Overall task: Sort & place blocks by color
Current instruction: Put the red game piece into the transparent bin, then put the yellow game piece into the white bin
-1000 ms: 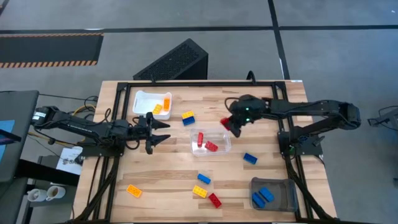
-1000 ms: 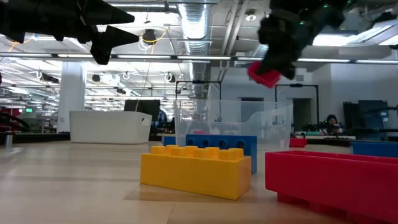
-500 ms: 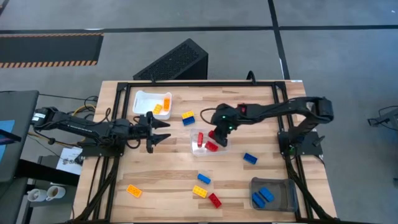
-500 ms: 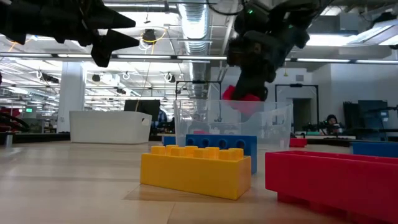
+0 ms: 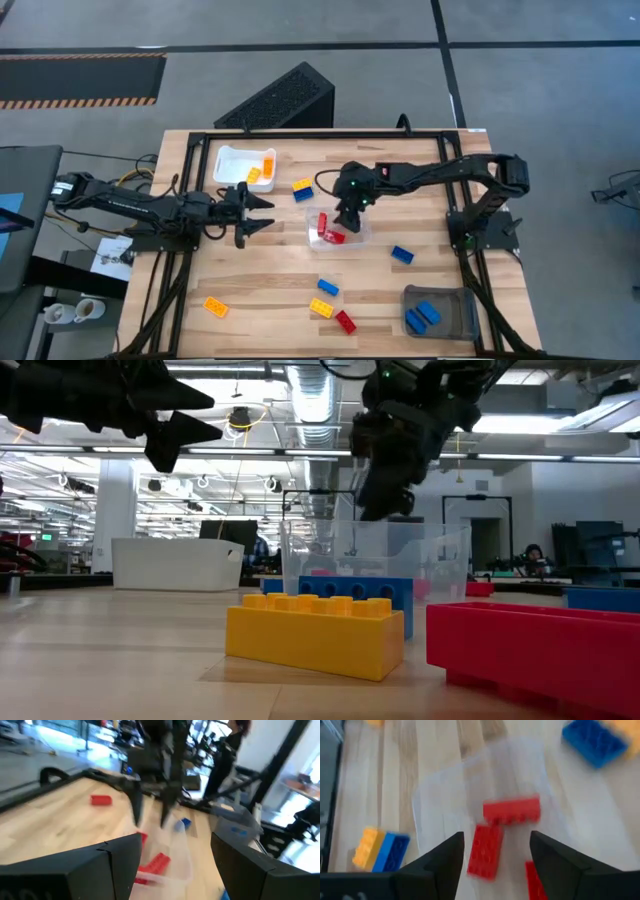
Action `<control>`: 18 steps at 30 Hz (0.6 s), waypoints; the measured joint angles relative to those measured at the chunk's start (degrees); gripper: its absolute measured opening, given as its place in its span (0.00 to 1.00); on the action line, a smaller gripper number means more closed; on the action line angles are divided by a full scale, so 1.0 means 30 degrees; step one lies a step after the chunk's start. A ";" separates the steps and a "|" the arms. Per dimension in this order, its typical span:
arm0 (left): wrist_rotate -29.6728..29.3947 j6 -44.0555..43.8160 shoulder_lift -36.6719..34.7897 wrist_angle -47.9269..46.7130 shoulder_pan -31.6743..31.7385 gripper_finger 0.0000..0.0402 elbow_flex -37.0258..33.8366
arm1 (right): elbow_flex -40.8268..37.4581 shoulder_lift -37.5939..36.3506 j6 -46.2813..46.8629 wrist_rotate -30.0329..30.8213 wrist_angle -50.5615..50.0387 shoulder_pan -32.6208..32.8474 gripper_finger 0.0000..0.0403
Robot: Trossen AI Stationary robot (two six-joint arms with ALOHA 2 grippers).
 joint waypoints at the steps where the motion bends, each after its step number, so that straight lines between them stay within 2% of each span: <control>1: 0.0541 0.0078 0.0000 -0.0290 -0.0020 0.56 0.0028 | 0.0035 -0.0212 0.0000 0.0174 -0.0010 0.0000 0.62; 3: 0.1984 0.0523 0.0004 -0.2319 -0.0132 0.56 0.0656 | 0.0057 -0.0629 -0.0063 0.0501 -0.0145 0.0049 0.62; 5: 0.2972 0.0666 0.0007 -0.5825 -0.0376 0.56 0.2036 | 0.0079 -0.1014 -0.0272 0.0705 -0.0149 0.0209 0.61; 9: 0.3180 0.0736 0.0903 -1.3117 -0.1600 0.56 0.5196 | 0.0079 -0.1699 -0.0548 0.1633 -0.0054 0.0798 0.59; 11: 0.3201 0.0803 0.1448 -1.5732 -0.2437 0.56 0.6247 | 0.0079 -0.2045 -0.0735 0.2133 -0.0141 0.1087 0.58; 15: 0.3416 -0.0266 0.2062 -1.9020 -0.3766 0.56 0.6875 | 0.0079 -0.2974 -0.0846 0.4570 0.0505 0.1708 0.58; 18: 0.4212 -0.2022 0.2376 -1.8938 -0.4691 0.56 0.6808 | 0.0079 -0.3306 -0.0989 0.5554 0.1750 0.2079 0.57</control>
